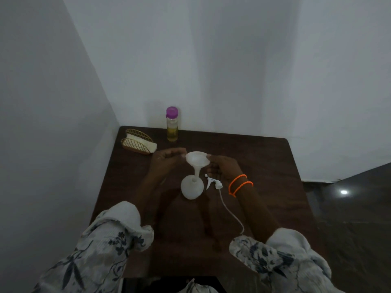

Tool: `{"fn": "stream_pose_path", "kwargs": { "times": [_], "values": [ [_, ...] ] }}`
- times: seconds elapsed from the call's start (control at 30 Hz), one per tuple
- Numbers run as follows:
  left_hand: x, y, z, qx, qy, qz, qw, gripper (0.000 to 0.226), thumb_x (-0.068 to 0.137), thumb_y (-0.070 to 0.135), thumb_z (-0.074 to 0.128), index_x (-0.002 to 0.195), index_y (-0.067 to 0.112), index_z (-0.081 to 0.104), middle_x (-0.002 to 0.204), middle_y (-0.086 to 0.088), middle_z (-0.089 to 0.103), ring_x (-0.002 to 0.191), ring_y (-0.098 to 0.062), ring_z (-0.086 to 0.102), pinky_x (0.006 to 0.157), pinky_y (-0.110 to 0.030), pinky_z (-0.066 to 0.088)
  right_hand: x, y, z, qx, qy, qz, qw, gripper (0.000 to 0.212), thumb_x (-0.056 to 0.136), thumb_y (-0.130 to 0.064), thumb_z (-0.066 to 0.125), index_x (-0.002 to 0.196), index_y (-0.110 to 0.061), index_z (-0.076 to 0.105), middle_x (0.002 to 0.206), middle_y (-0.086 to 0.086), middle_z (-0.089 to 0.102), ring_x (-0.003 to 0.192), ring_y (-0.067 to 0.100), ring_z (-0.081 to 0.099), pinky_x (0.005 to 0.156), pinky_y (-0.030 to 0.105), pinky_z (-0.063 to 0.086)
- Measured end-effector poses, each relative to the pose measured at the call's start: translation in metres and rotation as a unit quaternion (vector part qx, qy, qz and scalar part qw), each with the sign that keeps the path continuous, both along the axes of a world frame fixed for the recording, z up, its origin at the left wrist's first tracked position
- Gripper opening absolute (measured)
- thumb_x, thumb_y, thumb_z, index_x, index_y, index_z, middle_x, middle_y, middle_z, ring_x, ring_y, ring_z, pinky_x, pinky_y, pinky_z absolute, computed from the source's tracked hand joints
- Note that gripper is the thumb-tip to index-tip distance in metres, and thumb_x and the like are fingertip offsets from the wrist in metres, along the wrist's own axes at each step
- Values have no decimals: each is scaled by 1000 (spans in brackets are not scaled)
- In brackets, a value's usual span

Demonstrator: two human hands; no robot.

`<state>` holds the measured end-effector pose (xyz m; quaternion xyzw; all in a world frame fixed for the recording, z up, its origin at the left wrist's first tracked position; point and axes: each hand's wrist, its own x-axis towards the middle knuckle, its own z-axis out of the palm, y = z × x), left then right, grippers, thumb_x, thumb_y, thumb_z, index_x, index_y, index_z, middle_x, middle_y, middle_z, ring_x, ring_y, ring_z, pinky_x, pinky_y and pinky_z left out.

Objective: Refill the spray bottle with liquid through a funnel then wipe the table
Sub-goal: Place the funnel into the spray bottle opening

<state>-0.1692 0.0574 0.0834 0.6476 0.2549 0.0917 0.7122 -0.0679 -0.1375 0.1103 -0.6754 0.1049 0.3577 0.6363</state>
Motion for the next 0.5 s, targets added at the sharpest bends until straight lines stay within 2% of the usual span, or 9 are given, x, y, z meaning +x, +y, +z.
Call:
{"fn": "stream_pose_path", "kwargs": {
  "times": [0.03,0.17,0.27,0.33,0.4,0.5],
  "values": [
    [-6,-1,0,-4,-7,-3,1000,25,86,4,77,106,19,79,107,3,80,106,-12,74,95,-36,59,-5,-1,-3,3,-5,-1,1000,23,86,-21,76,101,-3,70,80,15,69,67,22,68,72,40,62],
    [-23,-7,-4,-2,5,2,1000,27,84,5,79,103,24,79,105,5,80,104,-11,74,93,-37,59,-26,-6,-10,18,-8,-23,1000,25,86,-20,77,101,-2,71,84,19,69,73,29,68,62,34,60],
    [-32,-11,-5,1,4,-1,1000,26,82,7,81,102,23,79,105,4,80,104,-11,74,93,-38,60,-36,-8,-15,25,-4,-34,999,21,87,-21,75,100,-5,72,86,19,70,74,28,68,71,39,62],
    [-34,-13,-6,-2,15,-3,1000,26,80,12,84,102,22,79,106,3,80,105,-14,74,91,-38,60,-39,-9,-19,24,-7,-35,999,21,87,-21,75,101,-5,72,95,27,69,81,33,68,76,43,62],
    [-34,-15,-5,-8,19,2,1000,25,80,13,84,103,21,79,106,2,80,106,-16,74,90,-40,61,-40,-10,-19,27,-7,-39,999,22,87,-21,76,101,-4,72,105,36,66,85,37,67,77,45,62],
    [-32,-15,-6,-3,14,9,1000,23,82,9,82,102,19,79,105,1,80,105,-17,74,92,-42,61,-40,-11,-16,31,-13,-37,999,25,87,-21,75,104,-2,72,110,37,65,84,37,66,75,43,62]
  ]
}}
